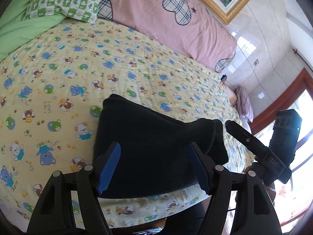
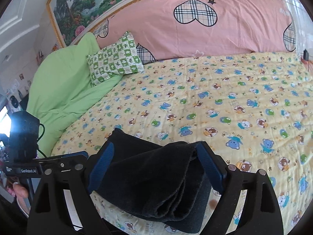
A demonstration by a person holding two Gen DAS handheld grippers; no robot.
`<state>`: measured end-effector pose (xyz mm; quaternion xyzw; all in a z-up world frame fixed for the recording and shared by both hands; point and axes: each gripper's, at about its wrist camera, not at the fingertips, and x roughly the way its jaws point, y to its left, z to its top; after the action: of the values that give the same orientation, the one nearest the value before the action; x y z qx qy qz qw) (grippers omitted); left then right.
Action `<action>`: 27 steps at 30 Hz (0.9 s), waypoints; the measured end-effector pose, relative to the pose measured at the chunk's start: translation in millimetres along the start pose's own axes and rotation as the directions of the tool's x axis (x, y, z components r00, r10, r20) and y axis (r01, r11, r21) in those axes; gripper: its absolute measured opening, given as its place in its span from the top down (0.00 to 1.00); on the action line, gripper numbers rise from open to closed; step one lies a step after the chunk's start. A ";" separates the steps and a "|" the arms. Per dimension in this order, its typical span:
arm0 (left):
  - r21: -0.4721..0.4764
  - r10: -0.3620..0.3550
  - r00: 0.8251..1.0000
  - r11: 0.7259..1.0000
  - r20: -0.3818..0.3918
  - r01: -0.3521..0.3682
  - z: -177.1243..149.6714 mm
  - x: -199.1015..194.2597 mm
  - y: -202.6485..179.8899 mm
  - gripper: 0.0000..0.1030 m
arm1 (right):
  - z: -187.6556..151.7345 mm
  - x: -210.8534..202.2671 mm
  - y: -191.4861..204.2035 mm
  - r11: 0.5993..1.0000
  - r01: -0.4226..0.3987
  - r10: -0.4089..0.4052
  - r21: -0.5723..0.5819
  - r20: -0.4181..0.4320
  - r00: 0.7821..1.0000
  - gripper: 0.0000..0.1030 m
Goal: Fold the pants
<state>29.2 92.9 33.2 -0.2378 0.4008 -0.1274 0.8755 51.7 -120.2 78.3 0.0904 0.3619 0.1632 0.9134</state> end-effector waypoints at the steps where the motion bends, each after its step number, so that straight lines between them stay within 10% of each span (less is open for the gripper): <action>1: -0.004 0.006 1.000 1.000 0.000 -0.006 -0.1 -0.3 2.5 0.30 | -0.1 -0.1 1.6 1.000 0.010 -0.010 -0.002 0.003 1.000 0.15; 27: -0.054 0.076 0.995 0.995 -0.058 -0.079 5.6 34.0 29.7 0.25 | -43.4 14.1 -26.3 0.970 0.185 -0.172 0.157 -0.095 0.980 0.13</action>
<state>56.3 105.9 -0.8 -0.2430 0.4376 -0.0885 0.8612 37.5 -137.5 30.7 0.1263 0.4175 0.0531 0.8983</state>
